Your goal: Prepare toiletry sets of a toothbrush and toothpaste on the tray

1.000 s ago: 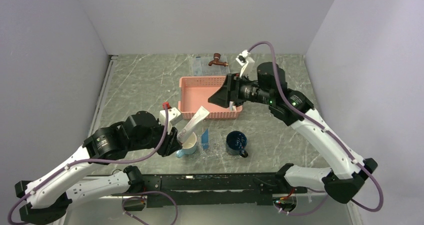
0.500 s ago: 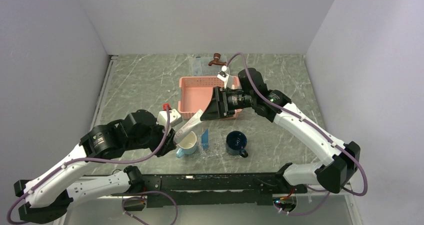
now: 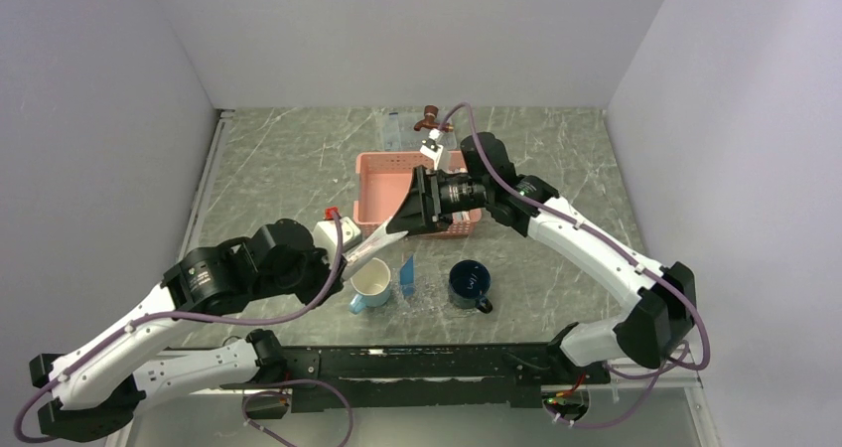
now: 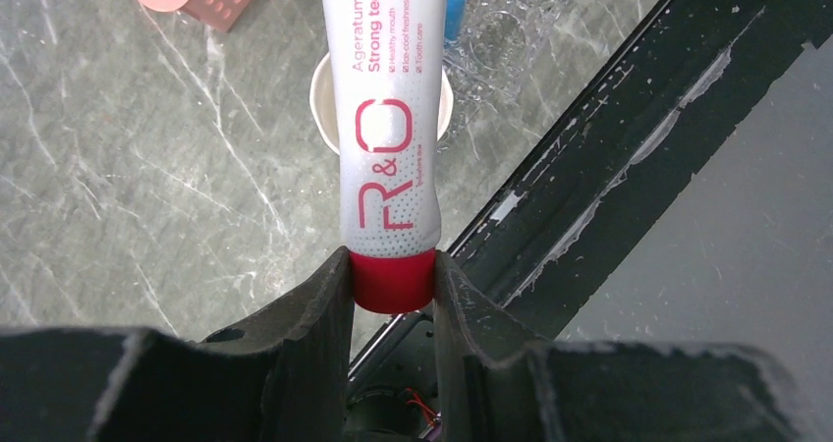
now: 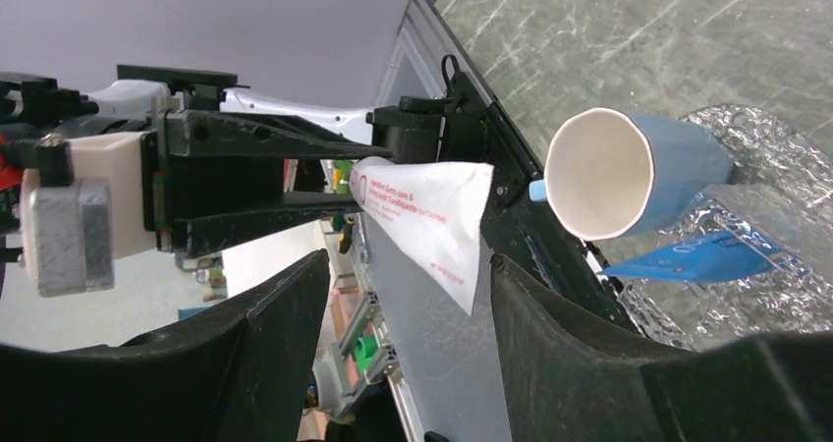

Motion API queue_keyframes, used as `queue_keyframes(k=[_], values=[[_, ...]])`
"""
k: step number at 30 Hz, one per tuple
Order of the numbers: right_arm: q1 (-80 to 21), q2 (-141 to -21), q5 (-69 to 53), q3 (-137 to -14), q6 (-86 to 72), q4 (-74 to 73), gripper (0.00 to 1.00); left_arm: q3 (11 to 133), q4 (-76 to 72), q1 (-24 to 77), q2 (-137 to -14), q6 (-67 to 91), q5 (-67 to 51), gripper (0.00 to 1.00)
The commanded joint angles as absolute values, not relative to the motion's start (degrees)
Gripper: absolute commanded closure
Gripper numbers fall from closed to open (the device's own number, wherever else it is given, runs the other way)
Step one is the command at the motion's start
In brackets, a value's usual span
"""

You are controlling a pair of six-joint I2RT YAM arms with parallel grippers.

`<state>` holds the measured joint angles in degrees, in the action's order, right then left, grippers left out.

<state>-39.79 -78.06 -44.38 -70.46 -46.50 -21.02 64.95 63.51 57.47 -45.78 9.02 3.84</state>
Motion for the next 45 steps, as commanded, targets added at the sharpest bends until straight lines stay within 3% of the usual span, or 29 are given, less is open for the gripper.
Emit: queue_keyframes(k=[1,21,28,32,34,35,40,45], values=[[-39.6,-79.3,-46.0,-70.0,-50.4,-15.1,0.38,67.2,61.3,57.9,-44.2,8.0,5.8,1.0],[-42.7,-85.2,-49.0,-71.6,-55.3,-7.7,0.57,66.2,60.5,59.7,-43.5,8.0,8.7,1.0],[-43.1,-84.4,-49.3,-70.3,-56.2,-6.1,0.8,66.0,60.5,59.8,-43.5,8.0,9.3,1.0],[-43.1,-83.8,-49.5,-69.7,-56.6,-5.6,1.0,66.2,60.6,59.8,-43.9,7.9,9.1,1.0],[-43.1,-83.4,-49.5,-69.6,-56.3,-5.6,1.0,66.3,60.4,59.8,-43.8,8.0,9.4,1.0],[-43.1,-83.0,-49.2,-69.6,-56.1,-5.6,1.0,66.3,60.4,59.8,-43.8,8.0,9.5,0.98],[-43.1,-81.4,-47.7,-70.0,-53.7,-8.0,1.0,66.8,60.3,59.8,-43.8,8.1,8.2,0.59],[-42.9,-79.4,-44.2,-71.3,-49.4,-13.4,1.0,67.5,59.2,59.8,-42.4,8.1,4.7,0.31]])
